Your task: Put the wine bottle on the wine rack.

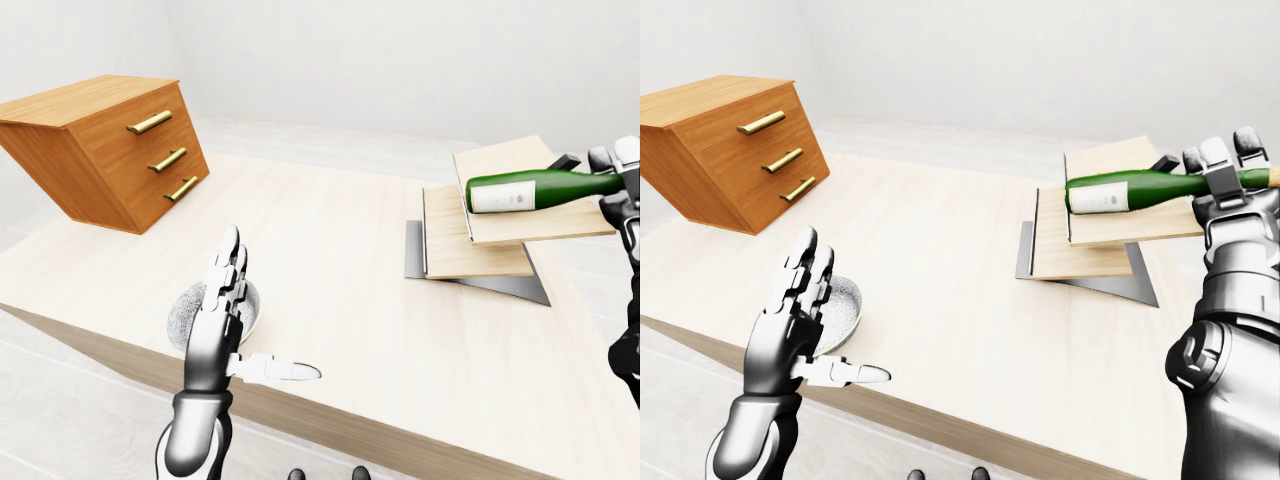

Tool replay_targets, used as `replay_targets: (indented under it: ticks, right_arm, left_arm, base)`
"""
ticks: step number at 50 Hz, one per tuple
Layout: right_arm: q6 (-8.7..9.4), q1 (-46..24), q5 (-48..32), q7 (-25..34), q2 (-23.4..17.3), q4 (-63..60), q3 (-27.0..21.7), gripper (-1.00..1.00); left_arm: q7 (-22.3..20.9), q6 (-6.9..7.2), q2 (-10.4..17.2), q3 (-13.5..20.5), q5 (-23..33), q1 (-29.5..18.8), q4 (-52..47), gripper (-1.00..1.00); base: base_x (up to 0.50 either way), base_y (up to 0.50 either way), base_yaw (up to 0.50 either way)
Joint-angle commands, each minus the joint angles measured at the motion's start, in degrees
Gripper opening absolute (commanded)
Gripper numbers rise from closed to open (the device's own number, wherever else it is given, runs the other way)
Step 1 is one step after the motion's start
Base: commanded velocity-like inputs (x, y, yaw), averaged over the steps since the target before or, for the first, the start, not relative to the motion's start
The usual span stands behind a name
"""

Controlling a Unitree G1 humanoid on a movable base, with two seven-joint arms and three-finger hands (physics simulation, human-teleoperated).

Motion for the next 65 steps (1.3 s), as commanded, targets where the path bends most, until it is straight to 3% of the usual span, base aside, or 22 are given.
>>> replay_targets:
  ticks: [1, 2, 15, 21, 65]
  right_arm:
    - [0.0, 2.4, -0.8, -0.8, 1.4, 2.5, 2.7, 0.11]
    - [0.0, 2.4, -0.8, -0.7, 1.4, 2.4, 2.7, 0.26]
    - [0.0, 2.9, -1.3, -1.3, 1.6, 2.5, 2.7, 0.63]
    - [0.0, 3.1, -1.5, -2.1, 1.7, 2.6, 2.6, 1.0]
    - [0.0, 6.0, -6.0, -7.4, 2.1, 3.2, 3.2, 1.0]
  left_arm:
    - [0.1, 0.0, 0.0, -0.1, 0.0, 0.0, 0.0, 1.0]
    - [0.1, 0.0, 0.0, -0.1, 0.0, 0.0, -0.1, 1.0]
    - [0.0, 0.0, 0.1, -0.1, 0.0, 0.1, -0.2, 1.0]
    - [0.1, 0.0, 0.1, -0.5, 0.2, 0.3, -0.5, 1.0]
    - [-0.2, 0.0, 0.1, -0.1, -0.4, -0.6, 1.5, 1.0]
  base:
    - [0.0, 0.0, 0.0]
    - [0.0, 0.0, 0.0]
    - [0.0, 0.0, 0.0]
    - [0.0, 0.0, 0.0]
    - [0.0, 0.0, 0.0]
